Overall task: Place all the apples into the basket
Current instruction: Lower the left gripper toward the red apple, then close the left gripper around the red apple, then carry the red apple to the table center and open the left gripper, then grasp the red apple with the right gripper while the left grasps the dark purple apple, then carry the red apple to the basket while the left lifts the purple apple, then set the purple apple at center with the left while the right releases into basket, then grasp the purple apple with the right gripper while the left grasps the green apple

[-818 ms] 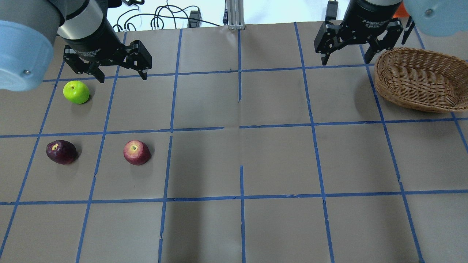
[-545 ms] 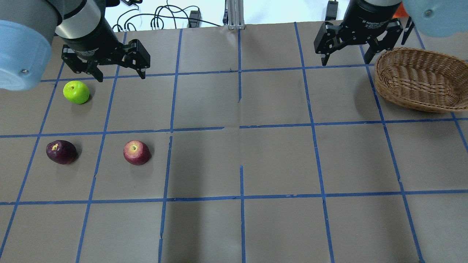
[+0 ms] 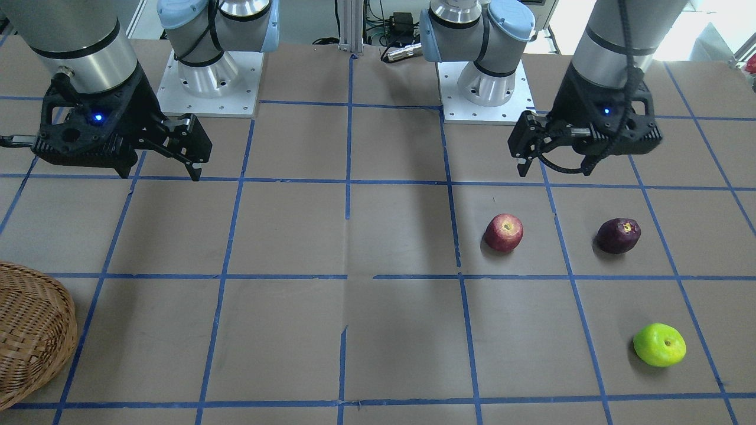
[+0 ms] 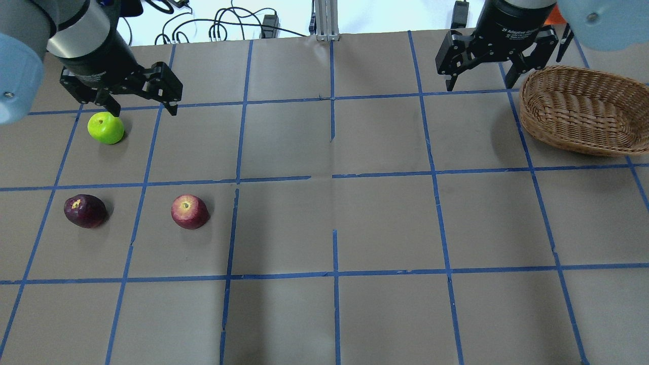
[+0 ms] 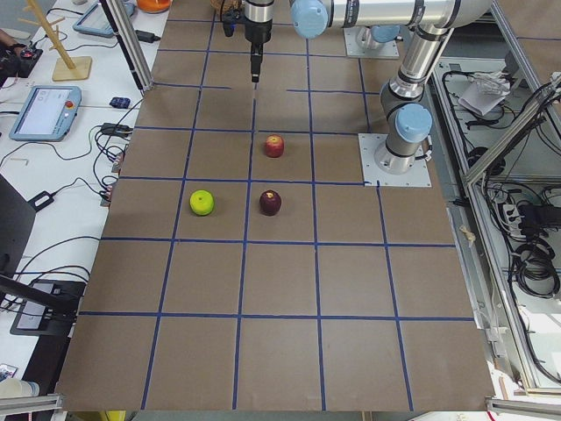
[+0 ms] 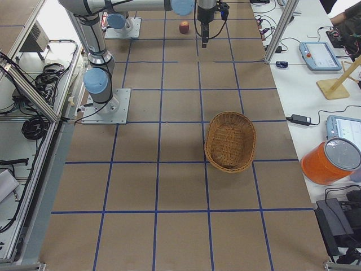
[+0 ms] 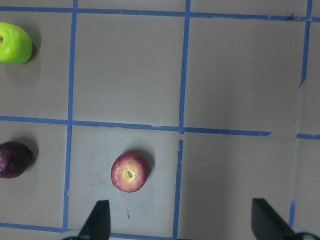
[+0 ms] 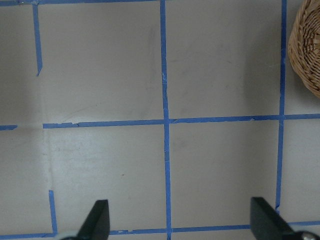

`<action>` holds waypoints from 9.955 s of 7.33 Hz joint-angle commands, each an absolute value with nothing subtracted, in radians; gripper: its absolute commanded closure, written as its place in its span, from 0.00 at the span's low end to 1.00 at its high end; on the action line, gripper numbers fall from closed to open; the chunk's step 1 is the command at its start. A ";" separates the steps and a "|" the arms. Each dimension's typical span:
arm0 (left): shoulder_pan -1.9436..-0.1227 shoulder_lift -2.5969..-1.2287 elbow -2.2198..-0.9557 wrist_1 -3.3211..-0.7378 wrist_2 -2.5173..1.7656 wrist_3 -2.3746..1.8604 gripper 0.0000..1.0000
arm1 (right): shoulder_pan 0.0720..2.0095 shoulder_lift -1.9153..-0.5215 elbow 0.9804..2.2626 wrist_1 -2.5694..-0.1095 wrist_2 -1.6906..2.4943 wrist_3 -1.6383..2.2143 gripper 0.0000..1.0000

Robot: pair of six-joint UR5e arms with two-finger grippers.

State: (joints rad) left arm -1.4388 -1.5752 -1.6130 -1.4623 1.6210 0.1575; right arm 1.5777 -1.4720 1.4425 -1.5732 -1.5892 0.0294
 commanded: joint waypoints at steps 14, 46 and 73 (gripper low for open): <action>-1.387 -1.841 -2.002 -1.083 1.582 0.150 0.99 | 1.575 -1.473 1.450 -1.594 -1.588 0.029 0.00; -0.992 -1.965 -1.867 -1.114 1.752 0.709 0.37 | 1.961 -0.991 1.585 -2.178 -1.526 0.348 0.99; -1.275 -1.956 -1.511 -1.299 1.570 0.250 0.00 | 1.780 -1.175 1.563 -2.058 -1.454 0.285 0.00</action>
State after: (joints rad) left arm -1.3809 -1.9473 -1.5255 -1.2989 1.5056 0.0520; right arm 1.6352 -1.1933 1.5204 -1.9582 -1.4409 0.0760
